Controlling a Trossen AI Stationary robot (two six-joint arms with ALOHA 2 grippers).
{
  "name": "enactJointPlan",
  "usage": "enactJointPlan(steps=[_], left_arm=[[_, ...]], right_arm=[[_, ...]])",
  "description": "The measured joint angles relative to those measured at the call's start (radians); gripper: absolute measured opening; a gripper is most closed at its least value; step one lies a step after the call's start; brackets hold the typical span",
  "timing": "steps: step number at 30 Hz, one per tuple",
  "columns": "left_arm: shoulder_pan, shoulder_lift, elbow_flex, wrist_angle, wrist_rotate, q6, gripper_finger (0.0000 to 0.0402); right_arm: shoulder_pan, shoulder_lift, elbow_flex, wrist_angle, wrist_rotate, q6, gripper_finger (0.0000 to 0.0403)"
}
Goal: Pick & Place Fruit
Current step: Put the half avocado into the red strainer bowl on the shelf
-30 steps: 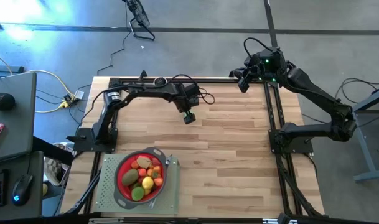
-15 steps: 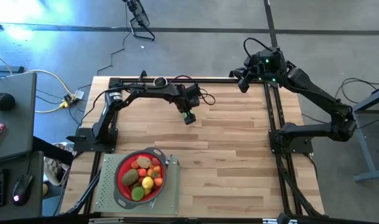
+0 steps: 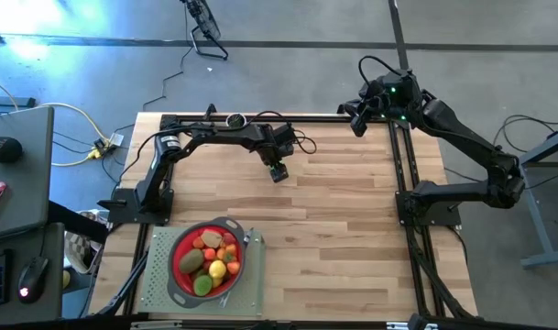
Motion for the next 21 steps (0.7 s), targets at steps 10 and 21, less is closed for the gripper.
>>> enactJointPlan(steps=[10, 21], left_arm=[[0.000, 0.000, -0.001, 0.000, 0.005, -0.020, 0.0215], [0.031, -0.049, -0.009, -0.018, 0.112, -0.076, 0.0215]], right_arm=[[0.000, 0.000, 0.000, 0.000, 0.000, 0.000, 0.0003], [0.000, 0.000, 0.000, 0.000, 0.000, 0.000, 0.0003]])
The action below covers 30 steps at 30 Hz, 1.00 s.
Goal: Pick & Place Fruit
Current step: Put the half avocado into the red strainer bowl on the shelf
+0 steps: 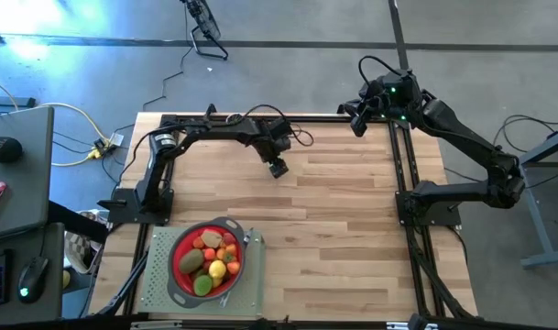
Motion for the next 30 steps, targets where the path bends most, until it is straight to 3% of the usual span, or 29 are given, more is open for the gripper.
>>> enactJointPlan(steps=[10, 21, 30], left_arm=[[0.069, -0.116, 0.003, 0.011, 0.138, -0.096, 0.0215], [0.107, -0.223, 0.006, 0.032, 0.403, -0.258, 0.0216], [0.107, -0.390, 0.007, 0.067, 0.419, -0.367, 0.0216]], right_arm=[[0.000, 0.000, 0.000, 0.000, 0.000, -0.003, 0.0003], [0.000, 0.000, 0.000, 0.003, 0.000, -0.021, 0.0003], [0.000, 0.000, 0.000, 0.017, -0.003, -0.053, 0.0003]])
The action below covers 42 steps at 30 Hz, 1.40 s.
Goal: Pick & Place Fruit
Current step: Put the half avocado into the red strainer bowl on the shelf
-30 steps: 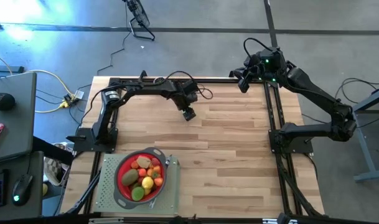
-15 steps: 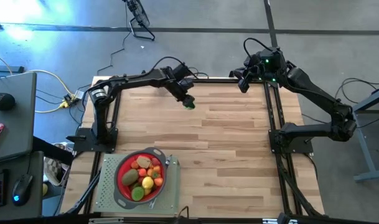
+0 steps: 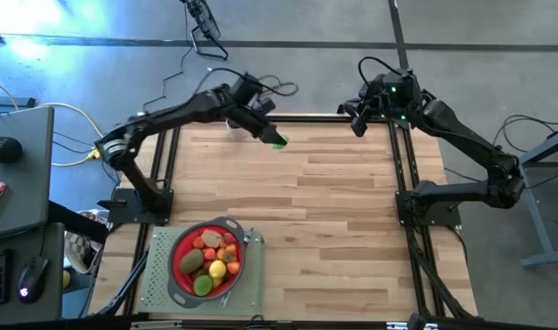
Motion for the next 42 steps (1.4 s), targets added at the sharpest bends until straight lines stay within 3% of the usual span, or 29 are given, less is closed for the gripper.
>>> enactJointPlan(steps=[9, 18, 26, 33, 42], left_arm=[[-0.031, -0.205, 0.000, -0.010, -0.082, -0.135, 0.0216], [-0.180, -0.359, 0.000, -0.105, -0.129, -0.302, 0.0216], [-0.447, -0.435, 0.000, -0.273, -0.282, -0.426, 0.0216], [-0.714, -0.462, 0.000, -0.290, -0.357, -0.592, 0.0216], [-1.020, -0.456, 0.000, -0.437, -0.588, -0.870, 0.0216]], right_arm=[[0.000, 0.000, 0.000, 0.008, 0.000, -0.002, 0.0003], [0.000, 0.000, 0.000, 0.007, -0.001, 0.003, 0.0003], [0.000, 0.000, 0.000, 0.007, -0.001, 0.109, 0.0003], [0.000, 0.000, 0.000, 0.007, -0.001, 0.132, 0.0003], [0.000, 0.000, 0.000, 0.006, -0.001, 0.141, 0.0003]])
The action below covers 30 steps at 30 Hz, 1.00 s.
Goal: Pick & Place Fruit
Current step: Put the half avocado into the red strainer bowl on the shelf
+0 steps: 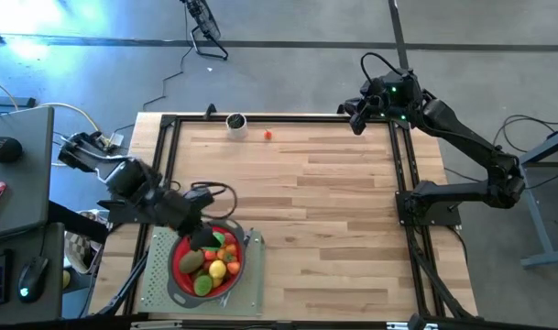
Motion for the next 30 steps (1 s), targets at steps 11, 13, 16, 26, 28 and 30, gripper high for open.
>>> enactJointPlan(steps=[11, 13, 16, 26, 28, 30], left_arm=[[-0.187, 0.039, 0.000, -0.058, -0.349, -0.255, 0.0216], [-0.193, 0.067, 0.000, -0.057, -0.352, -0.281, 0.0216], [-0.201, 0.116, 0.000, -0.024, -0.313, -0.299, 0.0216], [-0.216, 0.156, -0.001, 0.039, -0.286, -0.299, 0.0216], [-0.216, 0.153, 0.000, 0.042, -0.252, -0.300, 0.0219], [-0.217, 0.153, 0.000, 0.044, -0.208, -0.299, 0.0224]], right_arm=[[0.000, 0.000, 0.000, -0.024, 0.000, -0.003, 0.0003], [0.000, 0.000, 0.000, -0.034, 0.000, -0.003, 0.0003], [0.000, 0.001, 0.000, -0.038, 0.000, -0.001, 0.0003], [0.000, 0.001, 0.000, -0.038, -0.004, -0.002, 0.0003], [0.000, 0.001, 0.000, -0.038, -0.007, -0.003, 0.0003], [0.000, 0.001, 0.000, -0.038, -0.007, -0.003, 0.0003]])
